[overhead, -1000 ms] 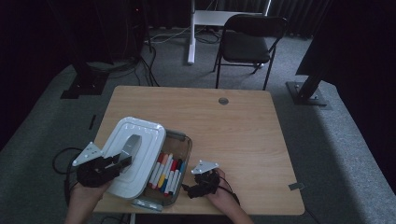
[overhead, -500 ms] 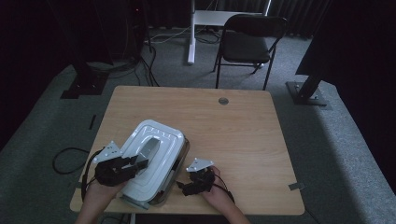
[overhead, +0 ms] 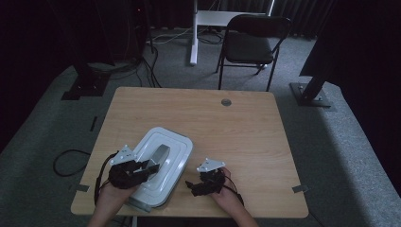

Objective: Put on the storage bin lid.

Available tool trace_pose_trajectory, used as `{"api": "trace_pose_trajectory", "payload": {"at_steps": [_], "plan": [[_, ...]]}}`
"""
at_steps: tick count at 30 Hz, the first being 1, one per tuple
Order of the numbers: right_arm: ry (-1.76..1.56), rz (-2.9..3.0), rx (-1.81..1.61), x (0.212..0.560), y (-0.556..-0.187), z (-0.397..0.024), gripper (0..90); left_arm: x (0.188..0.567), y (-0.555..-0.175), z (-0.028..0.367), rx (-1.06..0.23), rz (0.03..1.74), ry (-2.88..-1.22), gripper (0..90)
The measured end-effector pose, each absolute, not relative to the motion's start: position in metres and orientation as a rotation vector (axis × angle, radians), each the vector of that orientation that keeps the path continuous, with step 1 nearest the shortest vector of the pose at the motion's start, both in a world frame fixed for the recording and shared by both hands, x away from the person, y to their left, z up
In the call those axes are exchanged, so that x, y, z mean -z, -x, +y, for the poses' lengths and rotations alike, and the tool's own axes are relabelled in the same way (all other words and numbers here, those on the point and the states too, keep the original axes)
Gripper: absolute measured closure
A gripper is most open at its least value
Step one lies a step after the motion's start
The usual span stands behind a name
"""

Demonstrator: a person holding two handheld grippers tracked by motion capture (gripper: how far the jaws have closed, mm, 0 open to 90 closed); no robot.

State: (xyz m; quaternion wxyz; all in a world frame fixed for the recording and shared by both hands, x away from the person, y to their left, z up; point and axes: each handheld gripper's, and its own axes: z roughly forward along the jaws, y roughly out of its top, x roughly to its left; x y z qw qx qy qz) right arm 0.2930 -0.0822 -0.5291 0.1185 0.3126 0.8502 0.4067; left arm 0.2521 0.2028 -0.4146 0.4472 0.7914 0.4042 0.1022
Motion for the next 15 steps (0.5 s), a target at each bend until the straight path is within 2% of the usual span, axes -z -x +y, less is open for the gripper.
{"api": "trace_pose_trajectory", "payload": {"at_steps": [12,15], "plan": [[-0.931,2.479,-1.206,0.526,-0.294,-0.087,12.4,0.417,-0.250,0.203,-0.255,0.977,-1.973,68.0],[-0.936,2.472,-1.199,0.525,-0.295,-0.092,12.3,0.411,-0.248,0.212,-0.260,0.970,-1.940,59.3]]}}
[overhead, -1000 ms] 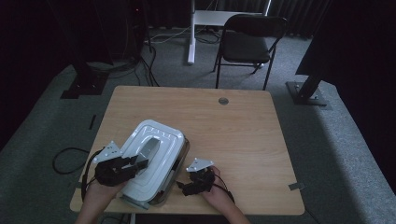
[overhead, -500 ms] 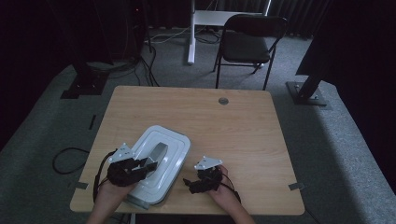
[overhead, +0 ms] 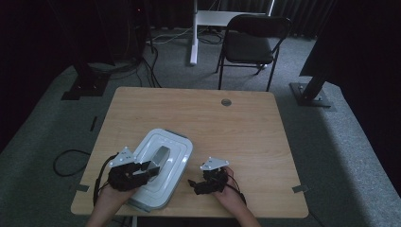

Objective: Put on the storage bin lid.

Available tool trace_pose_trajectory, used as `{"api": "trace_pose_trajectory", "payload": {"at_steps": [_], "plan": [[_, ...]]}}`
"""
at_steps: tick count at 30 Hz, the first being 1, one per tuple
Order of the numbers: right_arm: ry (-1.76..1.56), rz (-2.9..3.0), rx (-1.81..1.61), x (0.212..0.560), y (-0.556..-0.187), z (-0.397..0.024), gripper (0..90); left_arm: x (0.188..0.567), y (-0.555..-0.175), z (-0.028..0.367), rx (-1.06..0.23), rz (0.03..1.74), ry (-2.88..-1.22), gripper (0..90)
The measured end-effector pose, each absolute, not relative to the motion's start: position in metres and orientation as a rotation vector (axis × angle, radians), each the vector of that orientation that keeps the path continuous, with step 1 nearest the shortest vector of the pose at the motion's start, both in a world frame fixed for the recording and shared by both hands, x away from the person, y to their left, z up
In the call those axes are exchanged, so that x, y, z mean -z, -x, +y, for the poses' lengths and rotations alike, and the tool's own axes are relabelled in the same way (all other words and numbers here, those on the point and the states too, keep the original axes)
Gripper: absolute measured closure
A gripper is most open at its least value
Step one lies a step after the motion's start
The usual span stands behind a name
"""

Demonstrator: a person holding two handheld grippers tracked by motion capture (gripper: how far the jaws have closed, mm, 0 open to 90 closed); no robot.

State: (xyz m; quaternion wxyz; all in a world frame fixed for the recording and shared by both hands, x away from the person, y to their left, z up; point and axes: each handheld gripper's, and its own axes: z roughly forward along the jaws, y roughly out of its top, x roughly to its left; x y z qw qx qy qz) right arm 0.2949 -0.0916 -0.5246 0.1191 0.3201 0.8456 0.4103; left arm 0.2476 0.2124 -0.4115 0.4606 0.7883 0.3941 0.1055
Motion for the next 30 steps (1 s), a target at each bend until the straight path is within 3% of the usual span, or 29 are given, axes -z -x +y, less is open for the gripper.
{"api": "trace_pose_trajectory", "payload": {"at_steps": [10,13,17,19,24,30], "plan": [[-0.984,2.429,-1.213,0.518,-0.301,-0.107,12.4,0.408,-0.246,0.270,-0.389,1.010,-1.832,29.9],[-0.995,2.428,-1.210,0.518,-0.302,-0.109,12.4,0.414,-0.251,0.282,-0.422,1.045,-1.788,25.5],[-0.988,2.432,-1.201,0.517,-0.302,-0.110,12.4,0.425,-0.264,0.300,-0.427,1.108,-1.720,11.9],[-0.992,2.431,-1.203,0.517,-0.302,-0.111,12.4,0.433,-0.271,0.305,-0.416,1.135,-1.716,0.5],[-1.000,2.418,-1.212,0.517,-0.302,-0.111,12.4,0.452,-0.281,0.314,-0.438,1.204,-1.713,0.4],[-1.021,2.416,-1.225,0.518,-0.302,-0.110,12.4,0.475,-0.289,0.319,-0.570,1.230,-1.691,0.5]]}}
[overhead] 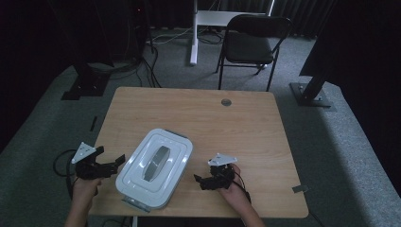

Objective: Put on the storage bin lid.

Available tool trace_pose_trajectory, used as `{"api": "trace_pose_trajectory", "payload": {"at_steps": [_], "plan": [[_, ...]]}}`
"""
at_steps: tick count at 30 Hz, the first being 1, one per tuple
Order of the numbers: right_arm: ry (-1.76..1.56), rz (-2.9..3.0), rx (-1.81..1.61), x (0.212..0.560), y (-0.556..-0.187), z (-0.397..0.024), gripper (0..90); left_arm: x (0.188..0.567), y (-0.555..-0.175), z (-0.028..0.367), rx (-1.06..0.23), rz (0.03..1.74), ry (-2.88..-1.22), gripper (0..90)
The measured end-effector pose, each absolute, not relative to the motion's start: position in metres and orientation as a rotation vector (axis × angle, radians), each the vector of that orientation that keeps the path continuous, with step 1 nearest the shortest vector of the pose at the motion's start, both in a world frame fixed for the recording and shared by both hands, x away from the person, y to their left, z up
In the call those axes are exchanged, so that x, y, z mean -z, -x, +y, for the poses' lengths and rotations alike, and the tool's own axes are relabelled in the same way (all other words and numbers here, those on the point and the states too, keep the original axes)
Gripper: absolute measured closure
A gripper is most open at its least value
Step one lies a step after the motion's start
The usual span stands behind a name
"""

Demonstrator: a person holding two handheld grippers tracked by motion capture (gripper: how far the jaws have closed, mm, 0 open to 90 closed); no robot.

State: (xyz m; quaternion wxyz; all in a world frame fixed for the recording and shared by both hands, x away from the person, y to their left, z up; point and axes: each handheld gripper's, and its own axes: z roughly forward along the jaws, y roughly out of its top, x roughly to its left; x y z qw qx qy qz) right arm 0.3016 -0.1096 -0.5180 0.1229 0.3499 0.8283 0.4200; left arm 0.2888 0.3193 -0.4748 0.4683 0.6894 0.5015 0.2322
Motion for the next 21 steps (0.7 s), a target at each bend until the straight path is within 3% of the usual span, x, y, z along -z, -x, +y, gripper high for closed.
{"api": "trace_pose_trajectory", "payload": {"at_steps": [12,21], "plan": [[-1.116,2.382,-1.181,0.524,-0.303,-0.095,12.7,0.521,-0.310,0.308,-0.529,1.286,-1.758,0.5],[-1.160,2.346,-1.152,0.526,-0.301,-0.075,12.6,0.528,-0.313,0.298,-0.474,1.284,-1.785,0.5]]}}
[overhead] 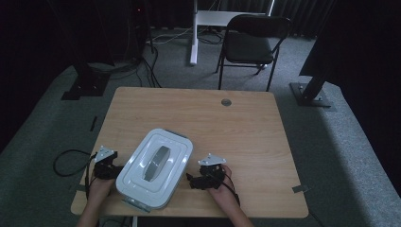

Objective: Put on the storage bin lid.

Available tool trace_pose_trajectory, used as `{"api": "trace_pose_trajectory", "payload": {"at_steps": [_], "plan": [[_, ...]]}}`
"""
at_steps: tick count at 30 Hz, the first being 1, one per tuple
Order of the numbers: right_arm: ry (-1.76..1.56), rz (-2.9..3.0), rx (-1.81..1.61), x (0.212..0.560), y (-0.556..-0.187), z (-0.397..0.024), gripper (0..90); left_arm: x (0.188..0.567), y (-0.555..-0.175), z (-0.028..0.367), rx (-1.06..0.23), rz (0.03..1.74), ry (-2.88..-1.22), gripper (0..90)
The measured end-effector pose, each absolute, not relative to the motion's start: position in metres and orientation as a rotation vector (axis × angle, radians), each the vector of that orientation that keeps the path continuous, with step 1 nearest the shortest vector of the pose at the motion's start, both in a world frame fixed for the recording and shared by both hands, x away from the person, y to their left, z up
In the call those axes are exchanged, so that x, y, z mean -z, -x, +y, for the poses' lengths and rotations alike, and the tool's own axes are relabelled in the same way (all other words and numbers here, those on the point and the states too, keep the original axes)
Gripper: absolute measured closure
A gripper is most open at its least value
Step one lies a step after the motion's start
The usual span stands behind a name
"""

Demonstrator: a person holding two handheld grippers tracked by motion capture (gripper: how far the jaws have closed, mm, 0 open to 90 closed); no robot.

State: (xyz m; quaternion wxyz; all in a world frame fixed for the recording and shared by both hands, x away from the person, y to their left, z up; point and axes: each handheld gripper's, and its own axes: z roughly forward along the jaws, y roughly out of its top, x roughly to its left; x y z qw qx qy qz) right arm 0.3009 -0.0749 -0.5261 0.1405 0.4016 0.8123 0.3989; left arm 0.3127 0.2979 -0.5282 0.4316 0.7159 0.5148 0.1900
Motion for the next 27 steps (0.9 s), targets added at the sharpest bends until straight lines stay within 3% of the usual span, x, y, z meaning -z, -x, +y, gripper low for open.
{"api": "trace_pose_trajectory", "payload": {"at_steps": [15,27], "plan": [[-1.152,2.296,-1.125,0.520,-0.299,-0.072,12.9,0.529,-0.303,0.275,-0.411,1.294,-1.820,0.5],[-1.186,2.263,-1.084,0.516,-0.306,-0.091,14.3,0.522,-0.303,0.242,-0.470,1.328,-1.829,0.9]]}}
